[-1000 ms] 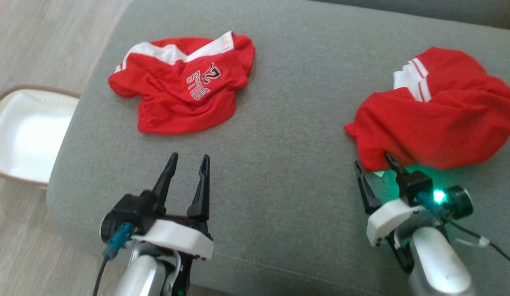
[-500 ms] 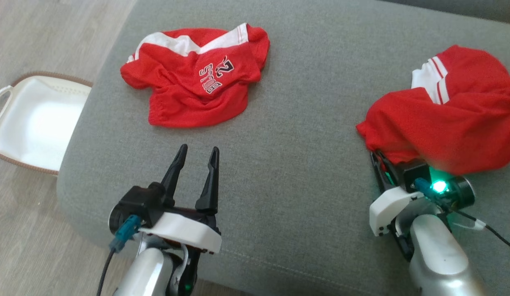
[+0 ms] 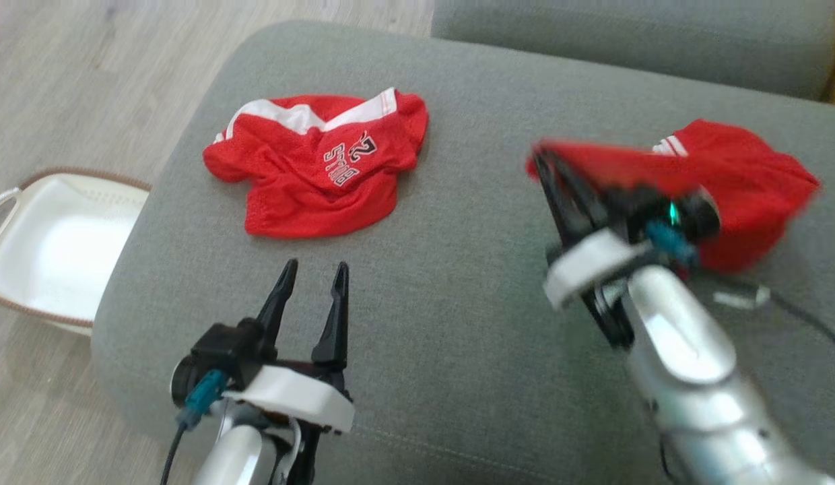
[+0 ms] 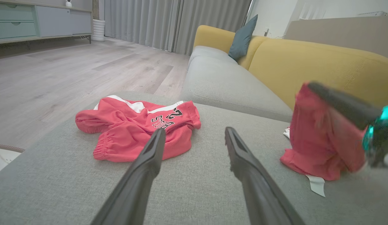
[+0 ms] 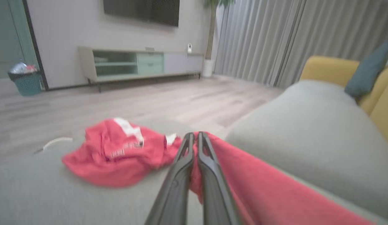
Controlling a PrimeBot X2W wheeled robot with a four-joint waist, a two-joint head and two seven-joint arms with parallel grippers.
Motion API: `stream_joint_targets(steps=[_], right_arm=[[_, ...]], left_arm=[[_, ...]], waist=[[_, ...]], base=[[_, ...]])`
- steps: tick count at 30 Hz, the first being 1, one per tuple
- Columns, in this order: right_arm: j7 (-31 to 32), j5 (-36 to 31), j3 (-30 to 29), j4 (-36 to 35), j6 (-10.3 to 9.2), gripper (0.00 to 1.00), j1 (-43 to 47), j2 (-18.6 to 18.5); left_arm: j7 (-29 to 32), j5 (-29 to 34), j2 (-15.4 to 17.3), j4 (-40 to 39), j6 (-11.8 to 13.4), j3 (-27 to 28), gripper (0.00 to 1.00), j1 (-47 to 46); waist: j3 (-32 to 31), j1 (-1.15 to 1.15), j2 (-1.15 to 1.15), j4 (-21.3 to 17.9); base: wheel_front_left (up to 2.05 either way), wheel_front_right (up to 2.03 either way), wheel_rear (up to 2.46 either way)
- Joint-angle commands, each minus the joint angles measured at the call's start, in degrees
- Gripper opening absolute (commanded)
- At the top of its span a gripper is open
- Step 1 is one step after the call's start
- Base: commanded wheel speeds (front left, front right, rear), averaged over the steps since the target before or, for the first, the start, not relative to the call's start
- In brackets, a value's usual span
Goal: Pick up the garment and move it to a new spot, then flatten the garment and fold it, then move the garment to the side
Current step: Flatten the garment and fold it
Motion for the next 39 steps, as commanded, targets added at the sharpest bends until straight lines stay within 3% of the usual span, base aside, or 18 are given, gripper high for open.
stream_joint_targets(steps=[1, 7, 11, 17, 25, 31, 32, 33, 34, 39], right_arm=[[-0.94, 1.46, 2.20, -3.13, 0.23, 0.00, -4.02, 0.23], [-1.23, 10.38, 6.25, -11.48, 0.23, 0.00, -12.86, 0.23], [-1.26, 14.46, 2.53, -18.13, 0.23, 0.00, -16.66, 0.23], [-0.81, 9.40, -9.03, -18.62, 0.23, 0.00, -15.03, -0.14], [4.15, 5.20, -29.06, -19.81, 0.23, 0.00, -0.25, -7.69], [7.44, 1.50, -43.49, -17.05, 0.23, 0.00, 7.00, -10.31], [8.00, -0.12, -45.30, -16.29, 0.23, 0.05, 7.48, -10.43], [7.99, -1.59, -47.03, -15.82, 0.23, 0.82, 7.56, -10.21], [8.19, -2.97, -48.70, -15.22, 0.23, 1.00, 7.50, -9.76], [6.87, -8.89, -50.55, -14.89, 0.23, 1.00, 6.64, -6.81]], left_arm=[[-0.70, 0.50, 0.06, -1.63, 0.24, 2.19, 1.00, -1.09], [-0.70, 1.16, 0.06, -1.82, 0.22, 3.86, 1.00, 0.14], [-0.70, 1.13, 0.06, -2.22, 0.30, 5.43, 1.00, 0.75], [-0.70, 1.04, 0.06, -2.95, 0.34, 6.14, 1.00, 1.34], [-0.70, 0.89, 0.06, -3.23, 0.22, 5.90, 1.00, 0.66], [-0.70, 1.10, 0.06, -3.06, 0.07, 5.72, 1.00, -0.56], [-0.70, 1.18, 0.06, -2.91, -0.05, 5.72, 1.00, -0.76], [-0.70, 1.25, 0.06, -2.76, -0.15, 5.70, 1.00, -0.98], [-0.70, 1.29, 0.06, -2.63, -0.26, 5.63, 1.00, -1.21], [-0.70, 1.29, 0.06, -2.24, -0.40, 5.23, 1.00, -1.81]], waist=[[-1.21, 0.00, 0.00, -0.92], [-2.75, 0.00, 0.00, -2.97], [-3.35, 0.00, 0.00, -4.78], [-3.21, 0.00, 0.00, -8.23], [-1.19, 0.00, 0.00, -12.42], [0.57, 0.00, 0.00, -14.79], [0.82, 0.00, 0.00, -15.10], [1.05, 0.00, 0.00, -15.39], [1.20, 0.00, 0.00, -15.59], [1.43, 0.00, 0.00, -16.28]], base=[[0.00, 0.00, 0.00], [0.00, 0.00, 0.00], [0.00, 0.00, 0.00], [0.00, 0.00, 0.00], [0.00, 0.00, 0.00], [0.00, 0.00, 0.00], [0.00, 0.00, 0.00], [0.00, 0.00, 0.00], [0.00, 0.00, 0.00], [0.00, 0.00, 0.00]])
